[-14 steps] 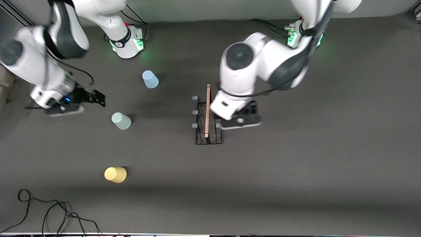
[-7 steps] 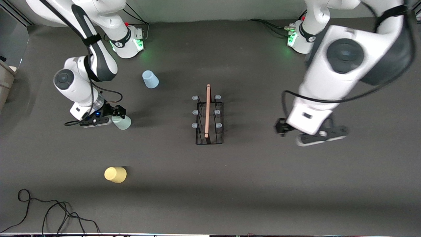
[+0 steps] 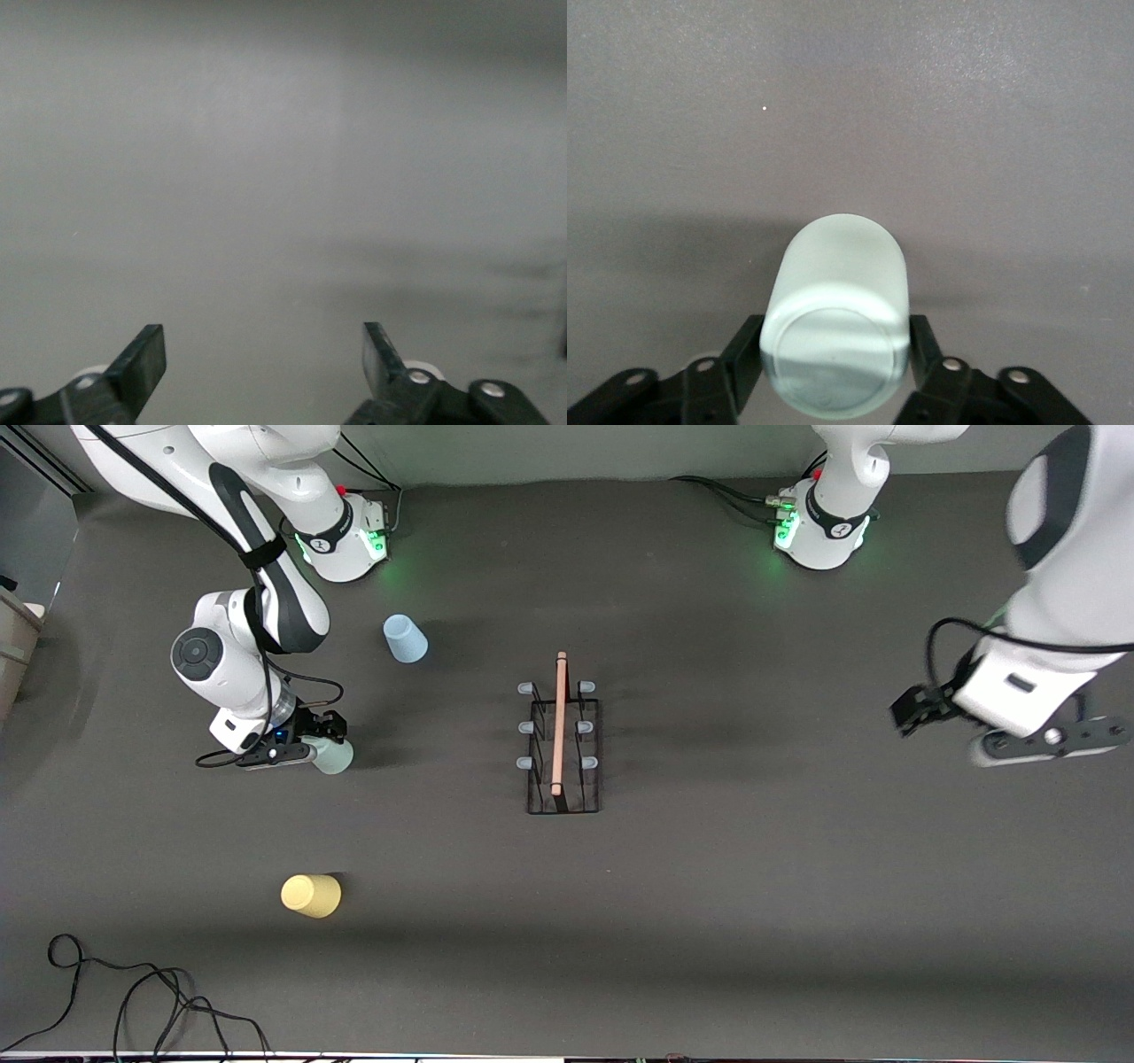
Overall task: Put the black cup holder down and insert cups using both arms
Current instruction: 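Lift the pale green cup and carry it to the rack, then lower the green cup onto a rack peg and open the right gripper, then move the right gripper to the yellow cup and grasp it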
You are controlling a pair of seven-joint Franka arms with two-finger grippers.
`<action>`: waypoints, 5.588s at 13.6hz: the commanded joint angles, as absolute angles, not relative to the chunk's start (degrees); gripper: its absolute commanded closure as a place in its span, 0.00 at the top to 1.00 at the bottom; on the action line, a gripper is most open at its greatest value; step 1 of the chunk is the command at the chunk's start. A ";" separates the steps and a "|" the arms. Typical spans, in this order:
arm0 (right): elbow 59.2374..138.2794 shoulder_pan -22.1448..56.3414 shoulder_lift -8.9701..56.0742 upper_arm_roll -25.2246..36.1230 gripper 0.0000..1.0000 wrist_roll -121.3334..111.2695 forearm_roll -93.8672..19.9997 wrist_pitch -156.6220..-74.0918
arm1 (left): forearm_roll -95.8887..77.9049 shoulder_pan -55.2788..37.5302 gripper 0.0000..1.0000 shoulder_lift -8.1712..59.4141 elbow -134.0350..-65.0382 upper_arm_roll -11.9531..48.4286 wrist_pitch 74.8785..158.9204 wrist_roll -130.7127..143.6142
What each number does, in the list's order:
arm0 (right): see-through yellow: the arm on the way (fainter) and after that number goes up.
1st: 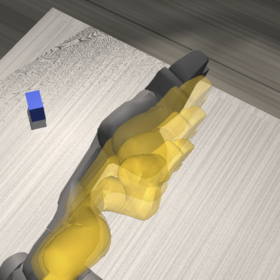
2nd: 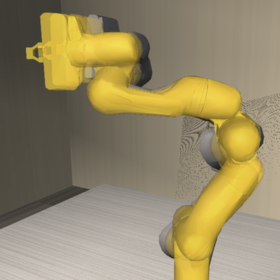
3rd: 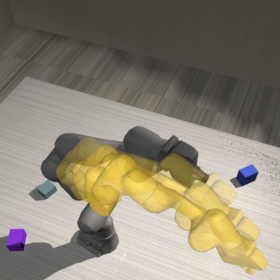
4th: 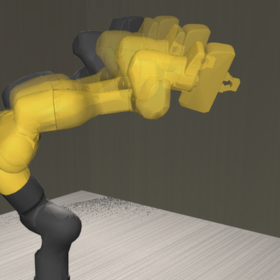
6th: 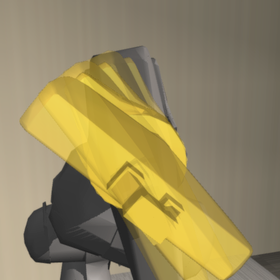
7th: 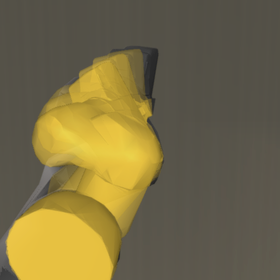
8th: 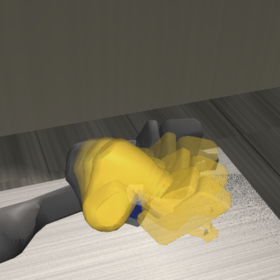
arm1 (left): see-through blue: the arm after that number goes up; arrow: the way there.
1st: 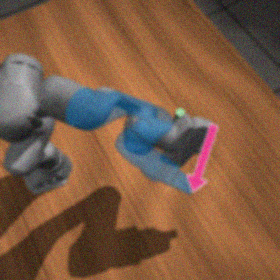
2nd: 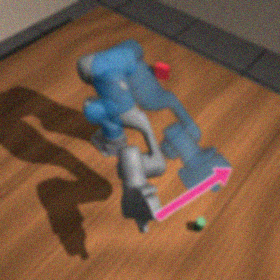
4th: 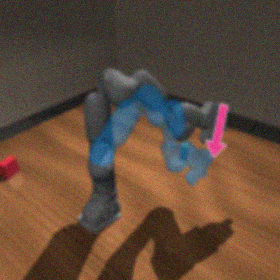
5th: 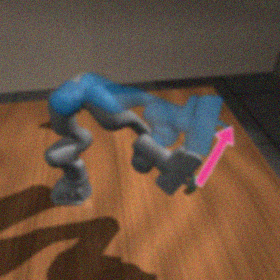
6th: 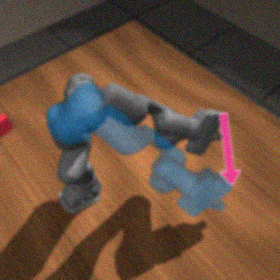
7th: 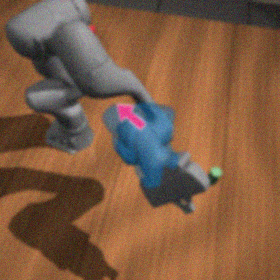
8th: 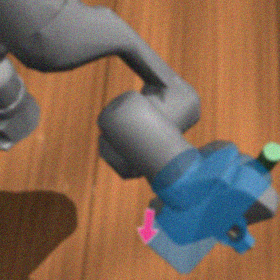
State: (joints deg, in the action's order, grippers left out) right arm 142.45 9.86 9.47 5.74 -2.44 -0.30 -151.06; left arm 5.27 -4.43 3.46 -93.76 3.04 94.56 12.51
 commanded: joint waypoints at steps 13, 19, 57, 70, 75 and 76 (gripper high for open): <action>111.91 15.19 -2.72 5.10 0.00 25.95 0.18 -103.29 | 1.22 3.69 1.00 -4.57 -101.25 2.81 101.34 1.41; 106.45 34.25 0.07 5.10 0.00 70.94 -4.65 -101.95 | 1.58 3.87 1.00 -4.57 -100.99 2.90 100.20 -0.60; 87.45 48.69 16.70 24.13 1.00 60.03 -5.01 -97.82 | 1.32 3.08 1.00 -3.08 -99.49 4.04 96.94 0.70; 78.06 29.45 36.62 35.86 1.00 -11.50 -20.46 -109.94 | 1.49 3.25 1.00 -3.08 -99.40 4.13 96.94 0.70; 77.34 27.95 46.22 35.16 1.00 -15.03 -28.73 -119.08 | 1.49 3.25 1.00 -3.08 -99.40 4.13 96.94 0.62; 77.43 27.78 47.45 34.11 1.00 -15.03 -28.83 -120.92 | 1.49 3.25 1.00 -3.08 -99.40 4.13 96.94 0.62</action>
